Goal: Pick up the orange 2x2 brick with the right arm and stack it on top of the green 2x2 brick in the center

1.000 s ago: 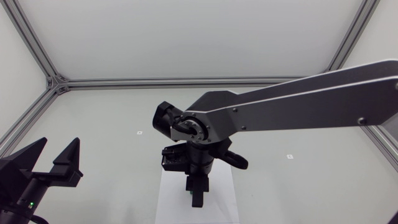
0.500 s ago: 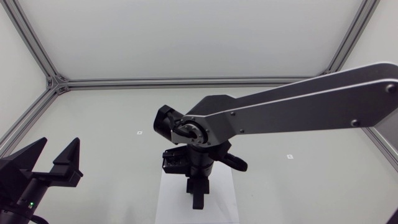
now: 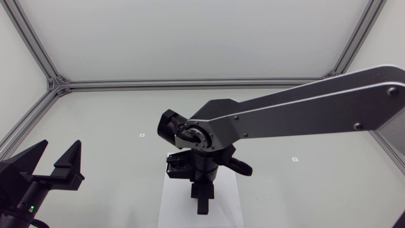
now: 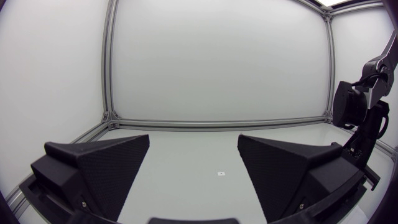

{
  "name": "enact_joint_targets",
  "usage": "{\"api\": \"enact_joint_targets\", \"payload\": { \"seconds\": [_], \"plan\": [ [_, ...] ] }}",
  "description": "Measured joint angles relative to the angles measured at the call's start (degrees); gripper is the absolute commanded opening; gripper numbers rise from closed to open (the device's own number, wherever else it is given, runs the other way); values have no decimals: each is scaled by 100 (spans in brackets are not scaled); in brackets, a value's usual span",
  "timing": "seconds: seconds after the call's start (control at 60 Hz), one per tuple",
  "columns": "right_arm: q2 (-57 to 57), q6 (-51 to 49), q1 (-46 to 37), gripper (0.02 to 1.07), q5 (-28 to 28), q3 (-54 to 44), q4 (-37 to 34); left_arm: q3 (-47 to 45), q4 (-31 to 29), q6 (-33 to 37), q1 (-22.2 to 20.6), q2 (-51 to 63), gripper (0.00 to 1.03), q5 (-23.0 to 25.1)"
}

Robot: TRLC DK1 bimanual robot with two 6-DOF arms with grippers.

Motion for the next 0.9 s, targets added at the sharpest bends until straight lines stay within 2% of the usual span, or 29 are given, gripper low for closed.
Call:
{"api": "enact_joint_targets", "payload": {
  "seconds": [0.9],
  "plan": [
    [221, -63, -42, 8, 0, 214, -57, 0, 2, 0, 0, 0, 99, -2]
  ]
}}
